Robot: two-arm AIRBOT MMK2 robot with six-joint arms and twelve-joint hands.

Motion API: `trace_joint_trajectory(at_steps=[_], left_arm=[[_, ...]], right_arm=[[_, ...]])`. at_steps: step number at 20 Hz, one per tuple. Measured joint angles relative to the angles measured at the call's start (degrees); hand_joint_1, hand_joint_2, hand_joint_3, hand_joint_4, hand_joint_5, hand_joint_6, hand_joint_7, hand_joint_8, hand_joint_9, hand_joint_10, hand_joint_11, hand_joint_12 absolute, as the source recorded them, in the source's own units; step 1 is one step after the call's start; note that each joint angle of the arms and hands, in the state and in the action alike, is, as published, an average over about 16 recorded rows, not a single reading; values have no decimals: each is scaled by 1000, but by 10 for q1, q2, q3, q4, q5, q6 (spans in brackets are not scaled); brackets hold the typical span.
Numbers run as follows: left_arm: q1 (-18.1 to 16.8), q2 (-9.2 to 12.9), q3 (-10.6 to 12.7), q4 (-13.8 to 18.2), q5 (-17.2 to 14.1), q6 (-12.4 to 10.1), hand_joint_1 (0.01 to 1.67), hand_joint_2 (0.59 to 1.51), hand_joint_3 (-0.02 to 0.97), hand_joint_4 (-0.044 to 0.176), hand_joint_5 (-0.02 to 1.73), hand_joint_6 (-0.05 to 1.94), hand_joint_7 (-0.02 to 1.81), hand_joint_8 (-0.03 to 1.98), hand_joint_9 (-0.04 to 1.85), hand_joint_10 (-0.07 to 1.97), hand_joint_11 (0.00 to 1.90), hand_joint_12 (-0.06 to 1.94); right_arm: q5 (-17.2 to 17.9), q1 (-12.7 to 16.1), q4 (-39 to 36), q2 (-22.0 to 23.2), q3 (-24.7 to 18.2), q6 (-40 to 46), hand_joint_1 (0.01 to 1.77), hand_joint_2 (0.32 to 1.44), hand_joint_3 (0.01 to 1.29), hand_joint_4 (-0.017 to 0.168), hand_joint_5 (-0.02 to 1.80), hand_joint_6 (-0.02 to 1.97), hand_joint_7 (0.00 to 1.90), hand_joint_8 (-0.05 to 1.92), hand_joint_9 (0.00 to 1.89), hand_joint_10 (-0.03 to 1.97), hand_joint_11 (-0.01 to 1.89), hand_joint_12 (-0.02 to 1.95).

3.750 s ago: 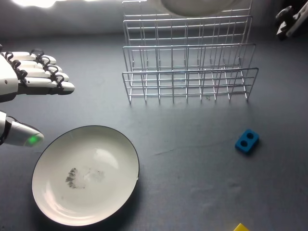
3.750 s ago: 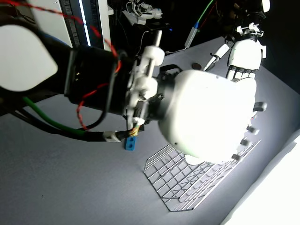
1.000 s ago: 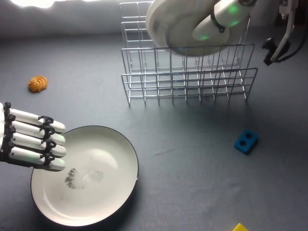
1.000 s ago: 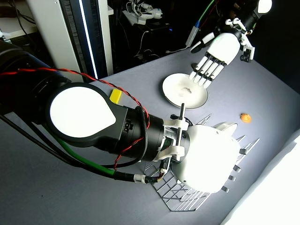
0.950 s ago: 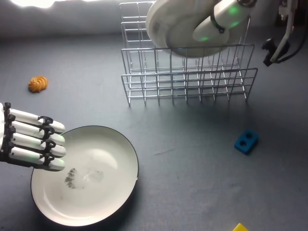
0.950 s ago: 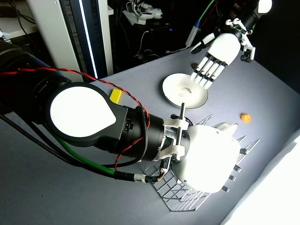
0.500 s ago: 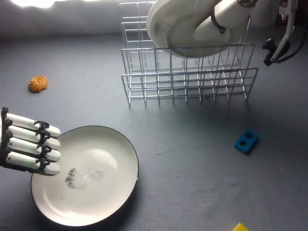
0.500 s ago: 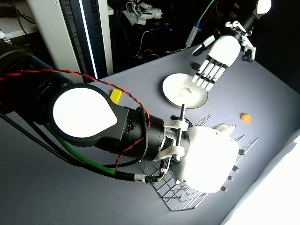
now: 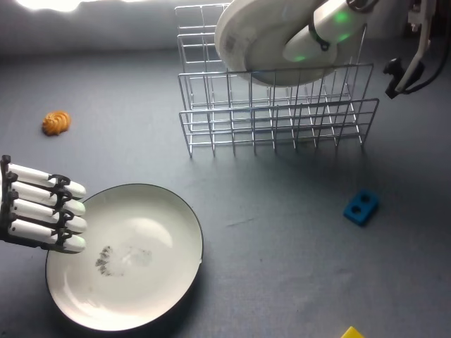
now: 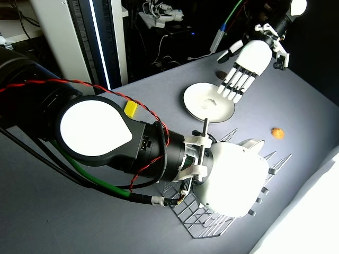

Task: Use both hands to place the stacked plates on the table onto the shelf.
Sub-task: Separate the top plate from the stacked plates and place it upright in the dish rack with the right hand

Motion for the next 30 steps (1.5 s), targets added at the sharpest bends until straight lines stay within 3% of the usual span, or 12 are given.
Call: trace_joint_trajectory(at_steps=[10, 30], left_arm=[[7, 2, -7, -2, 34, -1, 22, 1150, 15, 4, 153, 11, 156, 4, 125, 7, 24, 100], [34, 10, -41, -28, 74, -2, 21, 1151, 15, 2, 163, 10, 154, 4, 104, -18, 20, 153]], right_arm=[[-1, -2, 1, -1, 0, -4, 1310, 992, 15, 12, 918, 933, 1023, 910, 1194, 448, 916, 1242], [-3, 0, 0, -1, 0, -1, 1309, 992, 16, 9, 870, 1109, 964, 931, 1110, 467, 854, 1275]])
